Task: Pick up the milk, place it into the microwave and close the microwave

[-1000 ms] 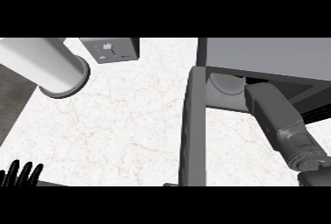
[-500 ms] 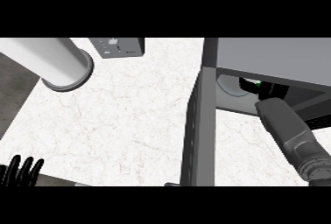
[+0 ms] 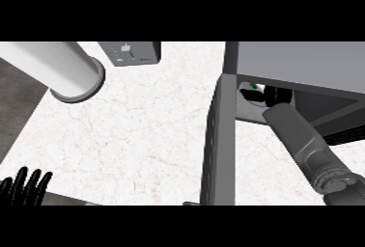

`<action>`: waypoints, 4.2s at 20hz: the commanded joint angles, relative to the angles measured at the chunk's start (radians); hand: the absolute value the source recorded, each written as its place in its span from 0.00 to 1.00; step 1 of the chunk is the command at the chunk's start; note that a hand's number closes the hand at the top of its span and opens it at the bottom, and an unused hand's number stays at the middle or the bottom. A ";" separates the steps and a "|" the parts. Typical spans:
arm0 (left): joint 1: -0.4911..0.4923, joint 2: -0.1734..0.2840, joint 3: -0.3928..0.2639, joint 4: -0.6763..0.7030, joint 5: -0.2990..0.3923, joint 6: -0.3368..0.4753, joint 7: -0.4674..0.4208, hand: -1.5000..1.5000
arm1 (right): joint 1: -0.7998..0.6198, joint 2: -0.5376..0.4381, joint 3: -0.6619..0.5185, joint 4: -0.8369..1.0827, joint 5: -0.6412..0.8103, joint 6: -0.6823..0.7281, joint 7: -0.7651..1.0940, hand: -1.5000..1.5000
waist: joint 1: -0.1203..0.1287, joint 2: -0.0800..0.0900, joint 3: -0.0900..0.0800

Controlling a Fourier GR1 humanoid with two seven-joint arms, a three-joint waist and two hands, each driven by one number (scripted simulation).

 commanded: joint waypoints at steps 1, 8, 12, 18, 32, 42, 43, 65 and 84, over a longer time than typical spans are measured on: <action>-0.014 0.000 0.003 0.017 -0.007 0.000 -0.007 0.00 | -0.028 0.033 0.001 -0.002 0.001 0.065 0.005 0.00 | 0.003 0.002 0.003; -0.004 0.000 0.006 -0.004 -0.008 0.004 -0.002 0.00 | -0.050 0.061 -0.032 -0.033 -0.033 0.195 -0.011 0.00 | -0.019 -0.009 0.004; -0.002 -0.002 0.011 0.005 -0.010 -0.004 -0.022 0.00 | 0.002 0.090 -0.098 -0.097 -0.097 0.244 -0.098 0.00 | -0.046 -0.013 0.005; 0.028 -0.007 0.011 -0.006 -0.017 -0.010 -0.030 0.00 | 0.065 0.107 -0.176 -0.133 -0.174 0.405 -0.198 0.00 | -0.080 -0.029 0.003; 0.123 -0.014 0.017 -0.067 -0.004 -0.041 -0.020 0.00 | 0.294 0.160 -0.259 -0.135 -0.249 0.606 -0.502 0.00 | -0.137 -0.059 -0.002; 0.137 -0.028 -0.015 -0.103 -0.039 -0.040 0.055 0.00 | 0.408 0.146 -0.223 -0.187 -0.237 0.852 -0.545 0.00 | -0.171 -0.073 -0.004; 0.109 -0.038 -0.024 -0.059 -0.075 -0.039 0.033 0.00 | 0.455 0.153 -0.209 -0.217 -0.231 0.850 -0.556 0.00 | -0.182 -0.077 -0.004; -0.141 -0.082 -0.333 0.109 -0.497 0.017 0.049 1.00 | 0.961 -0.075 -0.220 -0.792 -0.369 1.031 -0.388 0.00 | -0.199 -0.079 -0.006; -0.600 -0.084 -0.560 0.611 -0.615 0.150 0.204 1.00 | 1.152 -0.203 -0.299 -0.904 -0.482 1.239 -0.384 0.00 | -0.209 -0.073 -0.005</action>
